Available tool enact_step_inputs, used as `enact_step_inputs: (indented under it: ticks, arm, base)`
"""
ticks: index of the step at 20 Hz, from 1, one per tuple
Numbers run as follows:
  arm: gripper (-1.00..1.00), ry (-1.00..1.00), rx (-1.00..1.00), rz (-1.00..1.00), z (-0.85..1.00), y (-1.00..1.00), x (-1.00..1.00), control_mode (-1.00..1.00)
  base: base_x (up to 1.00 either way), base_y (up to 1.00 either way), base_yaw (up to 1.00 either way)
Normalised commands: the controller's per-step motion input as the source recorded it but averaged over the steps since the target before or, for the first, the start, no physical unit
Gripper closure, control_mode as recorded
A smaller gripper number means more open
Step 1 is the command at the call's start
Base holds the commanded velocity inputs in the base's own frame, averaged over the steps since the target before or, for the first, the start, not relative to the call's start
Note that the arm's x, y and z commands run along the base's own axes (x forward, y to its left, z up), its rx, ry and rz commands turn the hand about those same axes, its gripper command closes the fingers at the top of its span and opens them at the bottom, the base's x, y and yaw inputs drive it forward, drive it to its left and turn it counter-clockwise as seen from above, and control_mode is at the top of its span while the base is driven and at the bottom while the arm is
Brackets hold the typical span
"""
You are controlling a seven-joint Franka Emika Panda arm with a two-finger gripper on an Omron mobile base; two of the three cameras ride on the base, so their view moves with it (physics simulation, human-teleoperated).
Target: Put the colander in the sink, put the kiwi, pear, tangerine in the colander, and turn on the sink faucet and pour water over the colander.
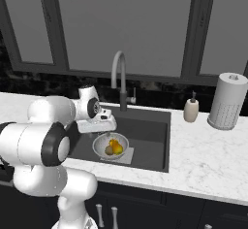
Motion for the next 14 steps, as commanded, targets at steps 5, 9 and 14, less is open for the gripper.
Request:
enact_step_inputs:
  ticks: [5,9,14]
  arm:
    - [-1.0,0.13,0.07,0.04,0.63,-0.01,-0.64,-1.0]
    - [-1.0,0.02,0.05,0.1,0.48,-0.08,-0.66,-1.0]
    - [-1.0,0.0,0.07,0.13,0.38,-0.22,-0.69,-1.0]
  base:
    - [0.0,0.0,0.0]
    - [0.0,0.0,0.0]
    - [0.0,0.0,0.0]
